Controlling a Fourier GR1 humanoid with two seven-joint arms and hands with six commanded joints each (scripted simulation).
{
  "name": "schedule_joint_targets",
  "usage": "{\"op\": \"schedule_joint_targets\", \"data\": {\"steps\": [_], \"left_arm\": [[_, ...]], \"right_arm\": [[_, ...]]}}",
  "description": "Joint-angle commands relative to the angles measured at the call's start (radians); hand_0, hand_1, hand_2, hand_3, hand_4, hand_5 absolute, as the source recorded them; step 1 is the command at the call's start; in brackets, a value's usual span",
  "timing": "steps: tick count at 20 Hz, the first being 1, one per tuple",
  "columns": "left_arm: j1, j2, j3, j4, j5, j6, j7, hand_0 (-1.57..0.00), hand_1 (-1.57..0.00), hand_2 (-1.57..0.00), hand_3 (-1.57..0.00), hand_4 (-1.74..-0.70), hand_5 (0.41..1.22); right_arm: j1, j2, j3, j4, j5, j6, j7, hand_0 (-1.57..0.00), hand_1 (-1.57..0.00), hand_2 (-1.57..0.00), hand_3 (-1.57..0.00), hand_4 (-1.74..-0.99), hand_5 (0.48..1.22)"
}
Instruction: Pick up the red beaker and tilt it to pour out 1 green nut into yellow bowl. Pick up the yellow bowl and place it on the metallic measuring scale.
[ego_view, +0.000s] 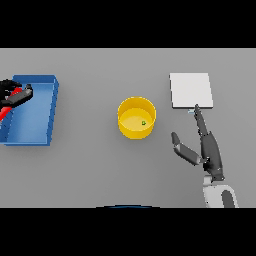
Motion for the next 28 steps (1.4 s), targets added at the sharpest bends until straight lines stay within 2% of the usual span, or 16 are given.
{"op": "schedule_joint_targets", "data": {"steps": [1,4,5,7,10,12,13,16,17,18,21,23,24,25,28], "left_arm": [[0.000,0.005,0.000,0.003,0.005,-0.014,0.006,-0.48,-0.39,-0.39,-0.37,-0.88,0.710],[-0.007,-0.002,0.012,0.026,0.024,-0.038,-0.014,-0.24,-0.20,-0.20,-0.19,-0.82,0.684],[-0.005,0.002,0.010,0.021,0.022,-0.039,-0.022,-0.19,-0.16,-0.16,-0.15,-0.80,0.679],[-0.011,-0.017,0.018,0.040,0.021,-0.020,-0.046,-0.12,-0.10,-0.10,-0.10,-0.79,0.674],[-0.014,-0.020,0.042,0.049,0.030,-0.003,-0.097,-0.06,-0.05,-0.05,-0.05,-0.79,0.674],[-0.028,-0.033,0.040,0.058,0.025,-0.001,-0.103,-0.04,-0.03,-0.03,-0.03,-0.78,0.674],[-0.027,-0.035,0.040,0.048,0.025,0.012,-0.099,-0.03,-0.03,-0.03,-0.02,-0.78,0.679],[-0.026,-0.043,0.034,0.045,0.026,0.015,-0.084,-0.02,-0.01,-0.01,-0.01,-0.78,0.700],[-0.012,-0.045,0.035,0.048,0.029,0.017,-0.104,-0.01,-0.01,-0.01,-0.01,-0.79,0.704],[-0.015,-0.043,0.039,0.046,0.033,0.014,-0.106,-0.01,-0.01,-0.01,-0.01,-0.79,0.707],[-0.021,-0.051,0.033,0.057,0.029,0.008,-0.108,0.00,0.00,0.00,0.00,-0.79,0.709],[-0.022,-0.044,0.035,0.053,0.032,0.006,-0.104,0.00,0.00,0.00,0.00,-0.80,0.708],[-0.014,-0.040,0.034,0.051,0.034,0.004,-0.104,0.00,0.00,0.00,0.00,-0.79,0.712],[-0.018,-0.047,0.032,0.059,0.031,0.005,-0.104,0.00,0.00,0.00,0.00,-0.79,0.716],[-0.021,-0.050,0.030,0.051,0.032,0.009,-0.106,0.00,0.00,0.00,0.00,-0.80,0.722]], "right_arm": [[0.004,0.000,0.001,0.009,0.004,0.000,0.008,0.00,0.00,0.00,0.00,-1.184,0.667],[0.018,0.000,0.008,0.001,0.004,0.007,0.002,0.00,0.00,0.00,0.00,-1.187,0.666],[0.008,0.003,0.005,0.006,0.003,0.005,0.024,0.00,0.00,0.00,0.00,-1.188,0.668],[-0.009,0.016,0.017,0.013,0.020,-0.004,0.046,0.00,0.00,0.00,0.00,-1.193,0.660],[-0.006,-0.001,0.029,0.010,0.073,-0.023,0.047,0.00,0.00,0.00,0.00,-1.203,0.660],[-0.028,-0.014,0.043,0.010,0.076,0.007,0.053,0.00,0.00,0.00,0.00,-1.175,0.677],[-0.052,-0.033,0.041,0.014,0.067,0.030,0.043,0.00,0.00,0.00,0.00,-1.162,0.694],[-0.123,-0.102,0.078,0.015,0.113,0.102,0.054,0.00,0.00,0.00,0.00,-1.221,0.709],[-0.155,-0.127,0.081,0.029,0.122,0.126,0.068,0.00,0.00,0.00,0.00,-1.234,0.707],[-0.183,-0.144,0.099,0.037,0.150,0.145,0.093,0.00,0.00,0.00,0.00,-1.255,0.700],[-0.257,-0.224,0.158,0.054,0.264,0.192,0.118,0.00,0.00,0.00,0.00,-1.282,0.677],[-0.342,-0.266,0.206,0.086,0.334,0.234,0.115,0.00,0.00,0.00,0.00,-1.278,0.669],[-0.377,-0.284,0.232,0.096,0.363,0.261,0.115,0.00,0.00,0.00,0.00,-1.276,0.668],[-0.396,-0.302,0.256,0.104,0.388,0.280,0.093,0.00,0.00,0.00,0.00,-1.276,0.666],[-0.489,-0.306,0.299,0.169,0.421,0.330,0.090,0.00,0.00,0.00,0.00,-1.271,0.658]]}}
